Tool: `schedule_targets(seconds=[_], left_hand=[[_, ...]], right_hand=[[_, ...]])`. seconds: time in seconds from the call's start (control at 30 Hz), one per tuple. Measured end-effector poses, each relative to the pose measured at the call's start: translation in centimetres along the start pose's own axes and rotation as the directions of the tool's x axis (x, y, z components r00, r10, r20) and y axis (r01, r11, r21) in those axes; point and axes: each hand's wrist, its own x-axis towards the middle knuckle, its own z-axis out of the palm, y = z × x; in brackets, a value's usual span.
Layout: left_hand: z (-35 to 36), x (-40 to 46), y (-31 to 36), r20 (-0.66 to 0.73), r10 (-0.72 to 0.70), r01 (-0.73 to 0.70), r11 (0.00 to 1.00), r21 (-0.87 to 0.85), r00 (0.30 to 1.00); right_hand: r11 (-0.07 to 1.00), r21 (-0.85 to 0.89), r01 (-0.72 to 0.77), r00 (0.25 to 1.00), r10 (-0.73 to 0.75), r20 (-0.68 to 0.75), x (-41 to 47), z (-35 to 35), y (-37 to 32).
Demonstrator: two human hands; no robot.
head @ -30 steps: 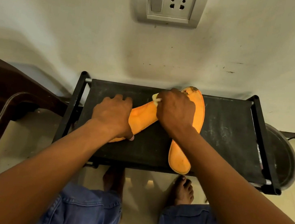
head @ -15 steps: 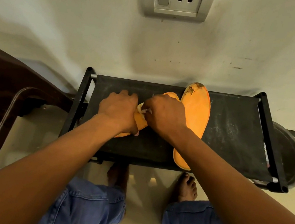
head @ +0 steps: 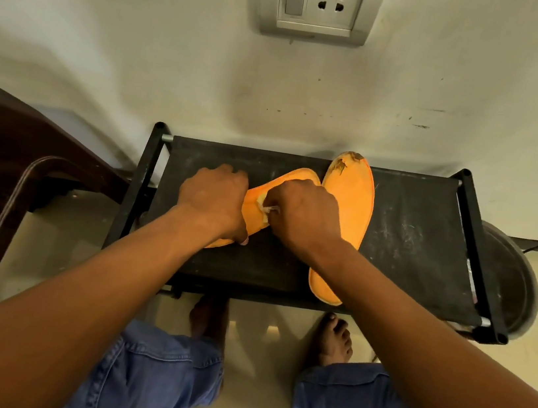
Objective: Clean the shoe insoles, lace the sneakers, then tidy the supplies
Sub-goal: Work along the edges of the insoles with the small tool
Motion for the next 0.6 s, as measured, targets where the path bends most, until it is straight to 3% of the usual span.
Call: schedule_targets(seconds=[0.07,0.27,0.5,0.6], left_hand=[[0.0,-0.1,0.0,-0.001,0.003,-0.003,1.0,-0.009,1.0],[-0.1,-0.3,-0.1,0.004,0.019,-0.019,1.0,-0.003,1.0],[-0.2,-0.3,0.2,-0.005,0.01,-0.01,1.0,-0.007,1.0],[-0.1,-0.3,0.3,-0.002,0.007,-0.007,1.0,-0.017,1.0]], right_hand=[[0.998,-0.056,-0.019,1.0,0.018,-0.021,-0.1,-0.2,0.0],[0.961,-0.053,-0.272,0.959,0.267,-0.091,1.0,-1.4,3.8],[0.997,0.064,-0.042,0.997,0.038,0.07,-0.9,-0.2,0.0],[0.999,0.031,0.033,0.995,-0.036,0.095,-1.4,0.1,-1.1]])
